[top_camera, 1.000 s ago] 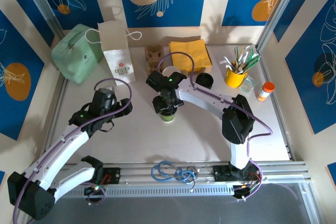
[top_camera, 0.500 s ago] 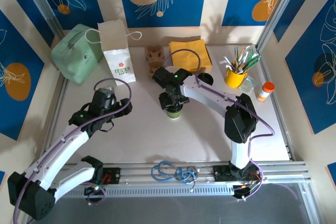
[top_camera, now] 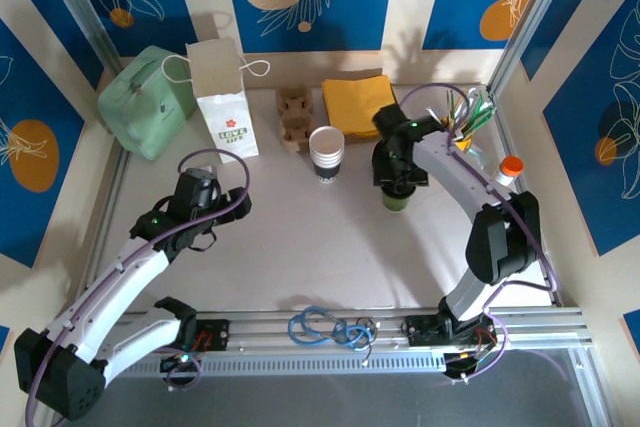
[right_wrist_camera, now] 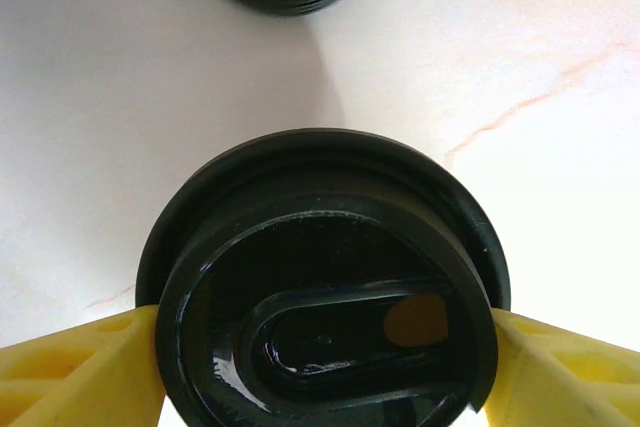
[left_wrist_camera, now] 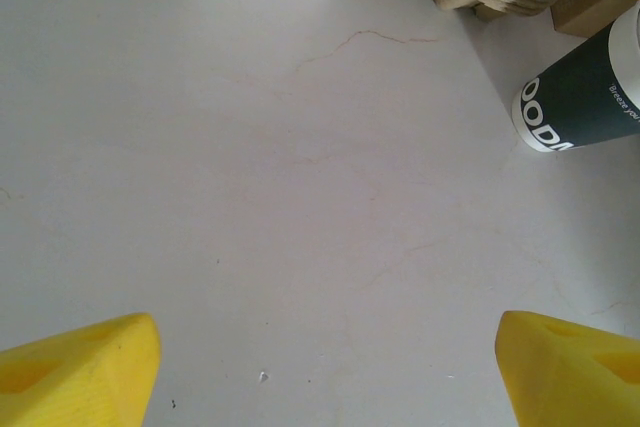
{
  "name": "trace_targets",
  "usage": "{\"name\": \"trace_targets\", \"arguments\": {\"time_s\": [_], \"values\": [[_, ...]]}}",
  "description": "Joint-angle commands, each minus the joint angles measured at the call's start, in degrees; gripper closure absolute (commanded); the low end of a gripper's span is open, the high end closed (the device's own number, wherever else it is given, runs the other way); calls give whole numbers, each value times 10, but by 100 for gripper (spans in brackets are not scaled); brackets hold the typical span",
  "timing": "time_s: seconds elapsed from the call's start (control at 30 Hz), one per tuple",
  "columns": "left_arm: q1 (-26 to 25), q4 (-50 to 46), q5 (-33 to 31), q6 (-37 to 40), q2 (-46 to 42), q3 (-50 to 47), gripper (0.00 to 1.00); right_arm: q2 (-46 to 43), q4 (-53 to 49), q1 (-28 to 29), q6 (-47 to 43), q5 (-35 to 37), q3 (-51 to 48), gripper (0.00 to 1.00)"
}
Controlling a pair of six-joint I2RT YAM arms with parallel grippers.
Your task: Pack the takeout coffee
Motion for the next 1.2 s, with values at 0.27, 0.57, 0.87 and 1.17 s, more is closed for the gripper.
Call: {"name": "trace_targets", "arguments": {"time_s": [0.27,0.57,0.87,1.17], "values": [[10,-10,11,1,-5,-7,13,-28,42,-148,-40,-17,-34,24],[12,-17,10,5,-10,-6,13,-8,64,-213,-39,-38,-19,25],[16,-17,16,2,-12,-3,13,12,70,-255,-39,-54,-1,25],[24,-3,42,-3,-15,-2,12,22,77,-273,-41,-88,0,22]]}}
